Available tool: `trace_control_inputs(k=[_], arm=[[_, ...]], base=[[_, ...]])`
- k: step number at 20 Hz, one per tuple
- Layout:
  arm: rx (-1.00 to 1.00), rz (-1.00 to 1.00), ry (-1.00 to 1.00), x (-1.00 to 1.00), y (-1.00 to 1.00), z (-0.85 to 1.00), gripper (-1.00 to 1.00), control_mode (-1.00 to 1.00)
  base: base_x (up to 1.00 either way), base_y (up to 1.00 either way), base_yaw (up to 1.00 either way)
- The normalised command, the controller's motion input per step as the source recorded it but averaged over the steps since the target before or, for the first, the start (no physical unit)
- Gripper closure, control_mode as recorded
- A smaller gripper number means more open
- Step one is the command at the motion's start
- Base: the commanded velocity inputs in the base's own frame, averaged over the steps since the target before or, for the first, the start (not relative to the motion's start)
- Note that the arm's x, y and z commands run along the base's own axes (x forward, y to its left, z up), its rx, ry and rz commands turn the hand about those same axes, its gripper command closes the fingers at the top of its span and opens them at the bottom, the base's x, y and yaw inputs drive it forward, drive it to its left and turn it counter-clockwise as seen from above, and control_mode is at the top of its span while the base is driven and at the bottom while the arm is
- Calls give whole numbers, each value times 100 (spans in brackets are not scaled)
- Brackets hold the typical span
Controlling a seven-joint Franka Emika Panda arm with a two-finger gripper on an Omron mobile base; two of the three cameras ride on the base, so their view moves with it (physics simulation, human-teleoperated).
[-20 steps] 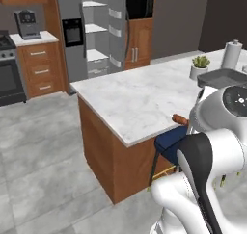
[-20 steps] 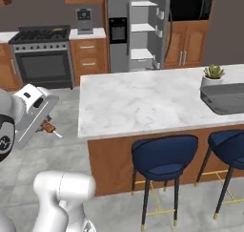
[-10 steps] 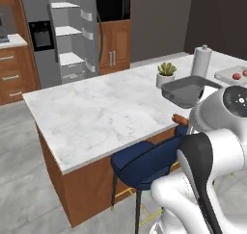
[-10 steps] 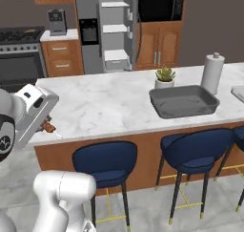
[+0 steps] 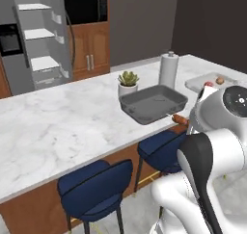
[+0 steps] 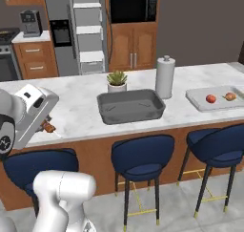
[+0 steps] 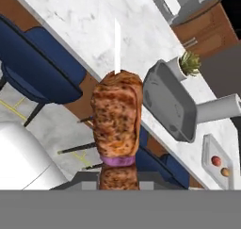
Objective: Place the cold items (onion and peach) from the fridge in one tupperware on the dining counter. Place the warm items (hot dog and kebab skewer) in the stove area in another tupperware.
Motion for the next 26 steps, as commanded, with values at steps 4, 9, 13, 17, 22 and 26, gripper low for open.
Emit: trace_control_inputs(k=[4, 9, 13, 17, 22, 26], arm=[[0, 0, 0, 0, 0, 0, 100, 100], [0, 0, 0, 0, 0, 0, 100, 100], [0, 0, 0, 0, 0, 0, 100, 100], [0, 0, 0, 0, 0, 0, 100, 100], [0, 0, 0, 0, 0, 0, 100, 100], [0, 0, 0, 0, 0, 0, 100, 100]], base=[[35, -98, -1], [43, -70, 2], [50, -37, 21], [56, -24, 35], [71, -13, 51], [76, -23, 51]])
